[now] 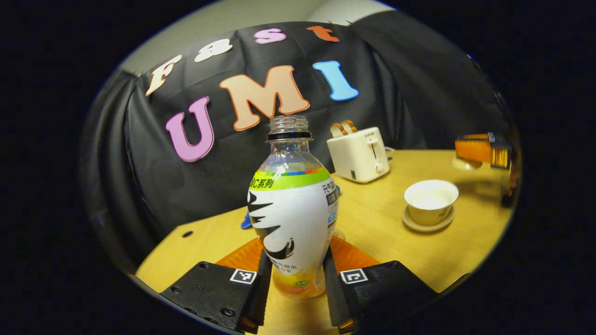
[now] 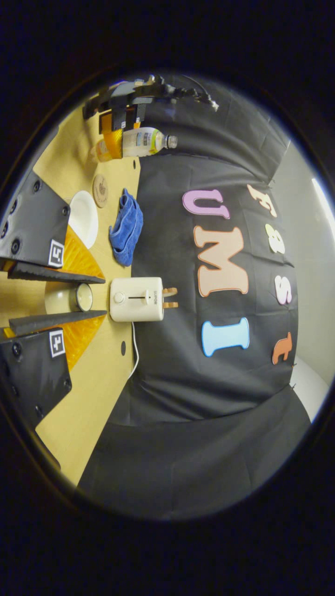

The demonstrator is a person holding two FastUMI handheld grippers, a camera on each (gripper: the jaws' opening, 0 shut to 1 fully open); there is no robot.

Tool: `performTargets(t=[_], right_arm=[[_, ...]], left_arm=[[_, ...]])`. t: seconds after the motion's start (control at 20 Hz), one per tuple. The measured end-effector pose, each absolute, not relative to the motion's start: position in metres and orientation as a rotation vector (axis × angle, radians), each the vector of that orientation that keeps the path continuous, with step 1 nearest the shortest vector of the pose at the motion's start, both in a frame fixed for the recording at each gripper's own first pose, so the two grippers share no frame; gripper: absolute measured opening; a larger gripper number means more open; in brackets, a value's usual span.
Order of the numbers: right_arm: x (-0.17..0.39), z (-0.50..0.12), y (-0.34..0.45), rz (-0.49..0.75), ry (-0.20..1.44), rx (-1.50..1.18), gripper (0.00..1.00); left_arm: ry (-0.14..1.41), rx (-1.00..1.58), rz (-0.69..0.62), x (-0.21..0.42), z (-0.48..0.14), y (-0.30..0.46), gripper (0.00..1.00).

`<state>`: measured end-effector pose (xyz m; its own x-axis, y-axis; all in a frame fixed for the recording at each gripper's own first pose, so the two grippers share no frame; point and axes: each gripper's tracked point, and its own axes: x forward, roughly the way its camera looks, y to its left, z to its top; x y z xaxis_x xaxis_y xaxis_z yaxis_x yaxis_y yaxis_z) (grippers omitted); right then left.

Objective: Open the teacup lid with one hand, grasp the water bottle and pour water into the teacup with the other hand; after pouring, place the water bottle on the coaster and then close the teacup lid.

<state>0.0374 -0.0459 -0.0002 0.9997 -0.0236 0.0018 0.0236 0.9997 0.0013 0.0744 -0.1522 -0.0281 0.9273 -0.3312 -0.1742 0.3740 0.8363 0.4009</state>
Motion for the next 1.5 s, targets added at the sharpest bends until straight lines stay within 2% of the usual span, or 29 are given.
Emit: performTargets(t=[0.25,0.3,0.65,1.5], right_arm=[[0.039,0.000,-0.056,-0.047,-0.002,0.001,0.34],[0.039,0.000,-0.059,-0.054,-0.003,0.001,0.36],[0.038,0.000,-0.068,-0.076,-0.004,0.001,0.34],[0.039,0.000,-0.069,-0.073,-0.003,0.000,0.36]], left_arm=[[0.054,0.883,-0.319,0.082,-0.023,-0.147,0.50],[0.039,0.961,-0.326,0.084,-0.021,-0.150,0.49],[-0.051,1.352,-0.362,0.076,0.000,-0.161,0.48],[-0.079,1.826,-0.494,0.080,-0.014,-0.201,0.49]])
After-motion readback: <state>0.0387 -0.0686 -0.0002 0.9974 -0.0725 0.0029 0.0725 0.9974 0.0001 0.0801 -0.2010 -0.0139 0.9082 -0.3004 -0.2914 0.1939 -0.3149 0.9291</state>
